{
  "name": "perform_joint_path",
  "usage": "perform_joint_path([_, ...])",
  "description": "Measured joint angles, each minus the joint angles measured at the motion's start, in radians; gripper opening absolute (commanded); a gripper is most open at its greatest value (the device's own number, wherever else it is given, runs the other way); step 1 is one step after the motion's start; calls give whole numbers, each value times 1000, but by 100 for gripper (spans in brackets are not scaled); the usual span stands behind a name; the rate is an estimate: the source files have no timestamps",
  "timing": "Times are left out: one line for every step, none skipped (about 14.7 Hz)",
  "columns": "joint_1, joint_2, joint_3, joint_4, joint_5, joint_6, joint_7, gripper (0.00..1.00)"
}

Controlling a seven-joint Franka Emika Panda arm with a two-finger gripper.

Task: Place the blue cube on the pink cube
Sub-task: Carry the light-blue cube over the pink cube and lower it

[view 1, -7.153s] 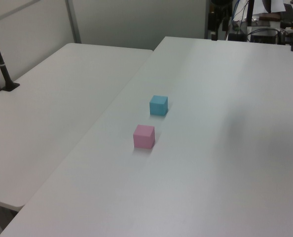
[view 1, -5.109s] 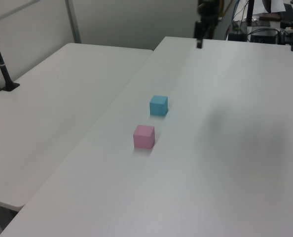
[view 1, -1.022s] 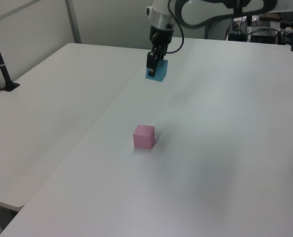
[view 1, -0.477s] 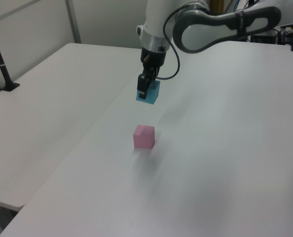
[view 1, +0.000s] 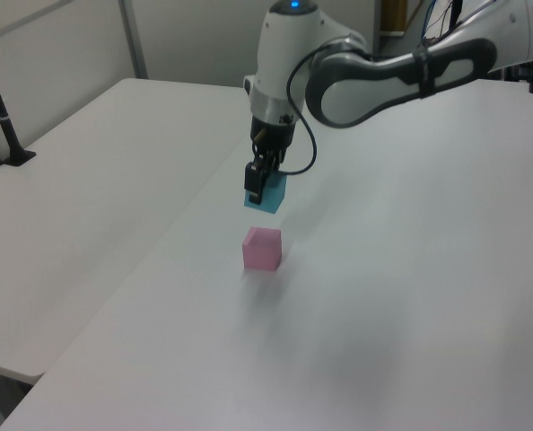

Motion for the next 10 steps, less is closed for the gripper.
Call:
perform_joint_path([0,10,0,0,0,6,1,58])
perform_joint_path([0,20,0,0,0,16,3,58])
perform_joint_path([0,29,0,0,0,30,5,58])
perform_joint_path([0,36,0,0,0,42,7,58])
perform_joint_path([0,42,0,0,0,46,8,59])
perform_joint_path([0,48,0,-1,0,47,8,59])
perform_joint_path([0,54,0,-1,0,47,9,59])
perform_joint_path([0,59,0,-1,0,47,9,59])
perform_joint_path([0,65,0,-1,0,47,9,59])
perform_joint_path([0,70,0,-1,0,47,9,62])
